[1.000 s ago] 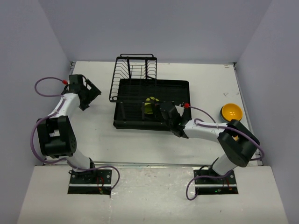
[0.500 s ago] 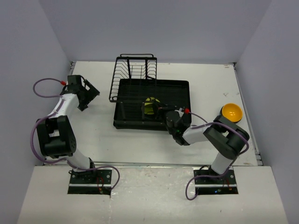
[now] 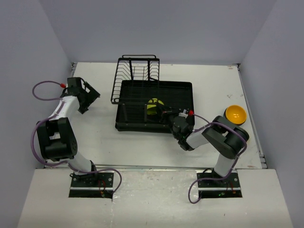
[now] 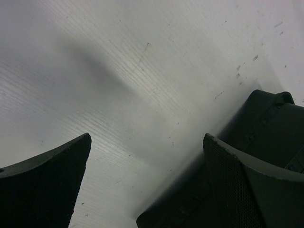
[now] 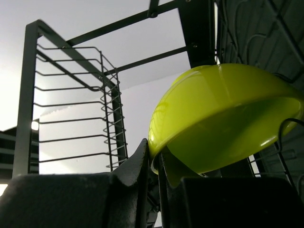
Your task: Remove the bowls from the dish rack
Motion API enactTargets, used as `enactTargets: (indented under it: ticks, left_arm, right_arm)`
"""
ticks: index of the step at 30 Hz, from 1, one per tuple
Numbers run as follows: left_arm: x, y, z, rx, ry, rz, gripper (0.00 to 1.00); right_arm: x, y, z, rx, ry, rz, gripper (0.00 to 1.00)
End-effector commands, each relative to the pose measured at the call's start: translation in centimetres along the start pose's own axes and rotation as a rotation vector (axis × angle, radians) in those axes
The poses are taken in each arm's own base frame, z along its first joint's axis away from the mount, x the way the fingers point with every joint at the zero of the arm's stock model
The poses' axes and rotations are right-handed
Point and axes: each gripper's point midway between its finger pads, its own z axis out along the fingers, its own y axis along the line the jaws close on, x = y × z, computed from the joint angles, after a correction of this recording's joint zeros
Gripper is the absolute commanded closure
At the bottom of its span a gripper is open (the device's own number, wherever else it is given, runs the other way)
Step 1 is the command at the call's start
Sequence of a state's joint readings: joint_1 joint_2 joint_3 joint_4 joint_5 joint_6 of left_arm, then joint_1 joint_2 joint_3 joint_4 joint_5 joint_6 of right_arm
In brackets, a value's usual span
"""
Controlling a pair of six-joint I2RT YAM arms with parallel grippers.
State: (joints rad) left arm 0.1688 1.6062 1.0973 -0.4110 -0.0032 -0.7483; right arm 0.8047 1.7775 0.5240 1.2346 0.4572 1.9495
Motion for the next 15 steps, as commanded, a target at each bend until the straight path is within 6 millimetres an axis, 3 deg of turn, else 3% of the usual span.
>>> enactTargets:
  ticks: [1, 7, 11, 15]
  left_arm:
    - [-1.5, -0.7, -0.9, 0.039, -0.047, -0.005, 0.0]
    - [-1.6, -0.5, -1.0, 0.037, -0.053, 0.0, 0.0]
    - [-1.6, 0.1, -0.8, 0.013, -0.062, 0.002, 0.0]
    - [-1.6, 0.2, -1.0, 0.016, -0.063, -0.002, 0.0]
  right_arm:
    - [1.2, 5.8, -0.7, -0.172, 0.033, -0.024, 1.0]
    - [2.3, 7.9, -0.5, -0.337, 0.115, -0.046, 1.0]
    - [2.5, 7.8, -0.1, -0.338, 0.134, -0.043, 1.0]
    - [3.1, 9.3, 0.0, -0.378, 0.165, -0.067, 1.0]
